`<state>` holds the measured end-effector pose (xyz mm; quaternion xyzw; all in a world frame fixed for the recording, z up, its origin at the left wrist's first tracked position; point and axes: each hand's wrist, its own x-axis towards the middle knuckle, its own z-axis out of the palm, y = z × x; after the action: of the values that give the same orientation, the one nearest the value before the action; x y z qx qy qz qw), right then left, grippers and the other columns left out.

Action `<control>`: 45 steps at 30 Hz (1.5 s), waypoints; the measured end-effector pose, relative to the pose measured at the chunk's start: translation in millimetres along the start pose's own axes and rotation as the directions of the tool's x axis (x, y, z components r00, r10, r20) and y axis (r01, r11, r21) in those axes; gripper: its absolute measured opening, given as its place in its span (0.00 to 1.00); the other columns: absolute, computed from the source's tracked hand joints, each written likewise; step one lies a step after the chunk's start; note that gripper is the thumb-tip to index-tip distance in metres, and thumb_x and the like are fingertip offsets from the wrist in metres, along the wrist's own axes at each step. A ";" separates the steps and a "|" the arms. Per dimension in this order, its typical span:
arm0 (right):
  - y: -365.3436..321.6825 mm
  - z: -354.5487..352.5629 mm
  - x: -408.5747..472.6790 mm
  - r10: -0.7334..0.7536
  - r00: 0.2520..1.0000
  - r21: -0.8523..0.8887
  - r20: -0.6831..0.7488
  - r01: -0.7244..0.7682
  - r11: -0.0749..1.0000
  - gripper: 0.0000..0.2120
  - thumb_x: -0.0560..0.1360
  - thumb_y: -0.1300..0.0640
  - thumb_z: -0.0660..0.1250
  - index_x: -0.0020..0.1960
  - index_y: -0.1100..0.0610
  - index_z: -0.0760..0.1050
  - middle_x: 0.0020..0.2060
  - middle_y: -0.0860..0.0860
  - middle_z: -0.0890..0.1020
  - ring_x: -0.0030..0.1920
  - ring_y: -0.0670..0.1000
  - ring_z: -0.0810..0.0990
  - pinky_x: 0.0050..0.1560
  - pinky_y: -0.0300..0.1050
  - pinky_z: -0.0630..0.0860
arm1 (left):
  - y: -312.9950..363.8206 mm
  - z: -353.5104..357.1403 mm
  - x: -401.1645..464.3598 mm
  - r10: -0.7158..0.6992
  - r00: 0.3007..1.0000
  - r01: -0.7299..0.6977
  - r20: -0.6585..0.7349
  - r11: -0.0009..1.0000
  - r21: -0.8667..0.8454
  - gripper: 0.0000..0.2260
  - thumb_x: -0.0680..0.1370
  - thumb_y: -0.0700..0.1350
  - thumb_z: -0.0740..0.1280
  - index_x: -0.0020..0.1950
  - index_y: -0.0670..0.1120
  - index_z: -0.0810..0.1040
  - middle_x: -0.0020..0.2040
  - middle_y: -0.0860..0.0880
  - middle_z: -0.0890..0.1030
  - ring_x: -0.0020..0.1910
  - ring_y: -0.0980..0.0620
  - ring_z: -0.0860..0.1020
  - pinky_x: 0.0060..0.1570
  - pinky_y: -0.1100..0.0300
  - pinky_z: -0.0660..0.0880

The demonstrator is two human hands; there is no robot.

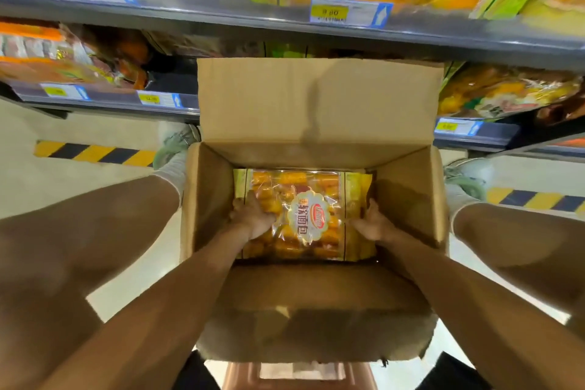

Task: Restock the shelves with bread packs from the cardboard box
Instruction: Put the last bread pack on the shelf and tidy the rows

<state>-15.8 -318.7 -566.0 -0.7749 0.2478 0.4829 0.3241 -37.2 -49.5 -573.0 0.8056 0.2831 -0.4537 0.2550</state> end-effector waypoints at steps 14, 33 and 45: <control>-2.8 16.7 11.0 0.169 0.966 0.056 -0.196 -0.160 0.985 0.30 0.78 0.50 0.69 0.75 0.59 0.62 0.69 0.59 0.72 0.67 0.60 0.73 0.50 0.45 0.68 | -6.5 9.5 16.2 -0.199 0.979 0.170 -0.046 0.919 -0.355 0.38 0.78 0.59 0.67 0.81 0.46 0.54 0.80 0.41 0.57 0.76 0.38 0.61 0.74 0.45 0.63; -17.2 4.7 -47.2 0.099 0.985 0.154 -0.142 -0.077 0.985 0.44 0.76 0.49 0.71 0.79 0.64 0.50 0.72 0.59 0.69 0.71 0.59 0.70 0.66 0.50 0.69 | 2.5 -24.8 -40.7 -0.072 0.997 0.058 -0.029 0.940 -0.336 0.41 0.75 0.62 0.67 0.80 0.45 0.54 0.79 0.42 0.57 0.76 0.40 0.61 0.72 0.44 0.63; -37.5 -26.7 -166.8 -0.270 0.946 0.193 -0.179 0.303 0.933 0.20 0.75 0.51 0.74 0.64 0.56 0.76 0.54 0.50 0.79 0.48 0.49 0.76 0.45 0.43 0.70 | -3.7 -94.1 -159.8 0.240 0.960 -0.272 -0.145 0.922 -0.274 0.22 0.75 0.58 0.71 0.62 0.47 0.76 0.60 0.48 0.79 0.60 0.46 0.77 0.65 0.46 0.72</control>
<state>-42.4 -301.6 -395.9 -0.7966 0.2068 0.3407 0.4545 -53.0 -20.0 -390.6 0.8129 0.2523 -0.3250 0.4121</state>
